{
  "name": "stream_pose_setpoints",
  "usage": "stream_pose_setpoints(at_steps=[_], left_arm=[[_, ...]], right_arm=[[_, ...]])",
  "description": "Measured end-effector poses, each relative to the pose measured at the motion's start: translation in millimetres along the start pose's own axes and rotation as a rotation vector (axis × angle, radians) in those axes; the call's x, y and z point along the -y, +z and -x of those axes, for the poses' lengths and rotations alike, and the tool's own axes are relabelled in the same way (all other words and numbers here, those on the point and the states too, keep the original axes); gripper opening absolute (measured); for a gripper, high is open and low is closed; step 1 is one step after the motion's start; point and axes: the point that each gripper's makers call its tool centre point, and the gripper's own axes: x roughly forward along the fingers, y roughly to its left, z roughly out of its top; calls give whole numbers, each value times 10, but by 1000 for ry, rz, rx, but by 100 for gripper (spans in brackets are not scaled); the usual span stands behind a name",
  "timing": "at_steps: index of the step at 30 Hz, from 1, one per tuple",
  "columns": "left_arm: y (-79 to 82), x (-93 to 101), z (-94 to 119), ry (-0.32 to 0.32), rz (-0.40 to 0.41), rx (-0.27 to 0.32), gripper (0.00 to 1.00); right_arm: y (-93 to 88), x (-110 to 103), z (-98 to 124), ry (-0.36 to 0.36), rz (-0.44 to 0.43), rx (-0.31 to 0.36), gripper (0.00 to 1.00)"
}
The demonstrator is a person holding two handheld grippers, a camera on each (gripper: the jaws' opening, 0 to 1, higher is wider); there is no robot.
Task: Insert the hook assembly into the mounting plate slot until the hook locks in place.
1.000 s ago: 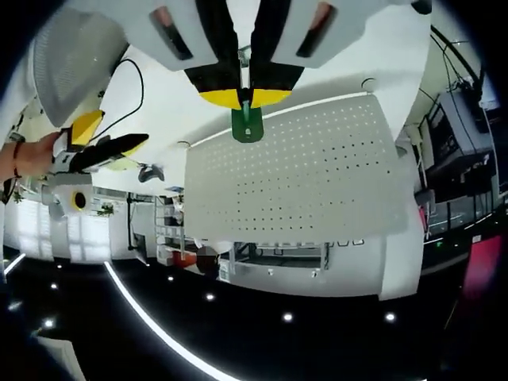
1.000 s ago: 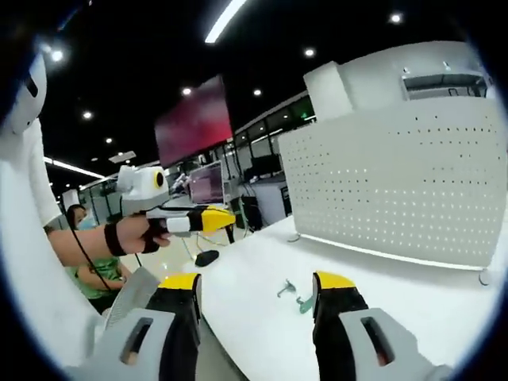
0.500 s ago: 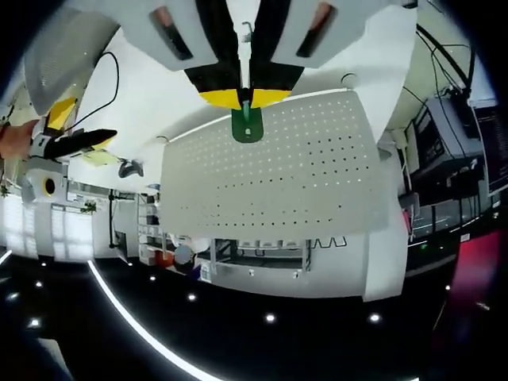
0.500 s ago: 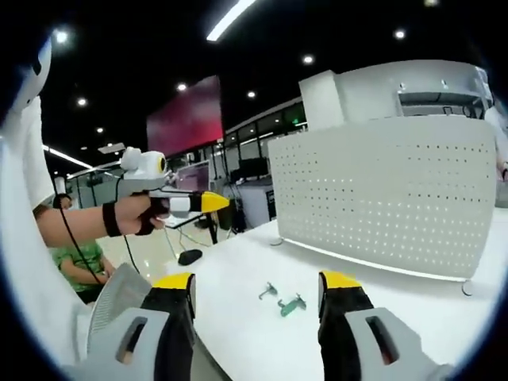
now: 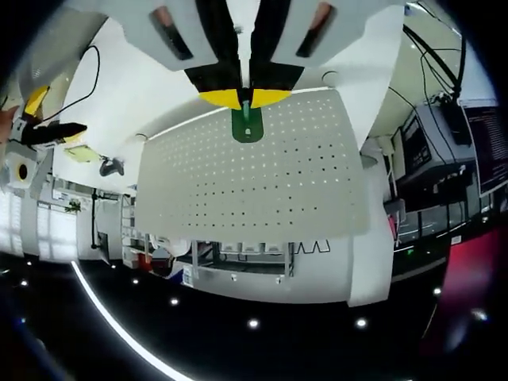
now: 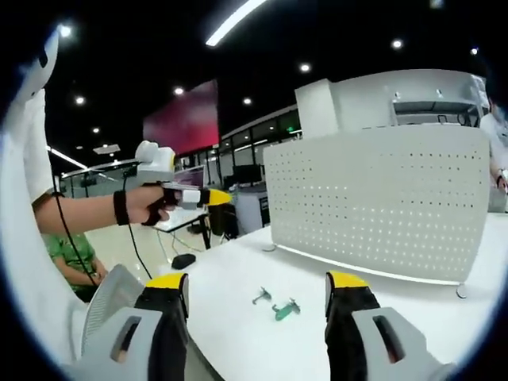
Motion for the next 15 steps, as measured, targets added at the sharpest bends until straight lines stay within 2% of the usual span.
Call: stream_pose_setpoints(at_steps=[11, 15], left_arm=[[52, -166, -123, 42, 23, -2, 2], [115, -233, -178, 50, 54, 6, 2]], right_arm=[[-4, 20, -5, -17, 17, -6, 73], [-15, 53, -3, -27, 11, -7, 74]])
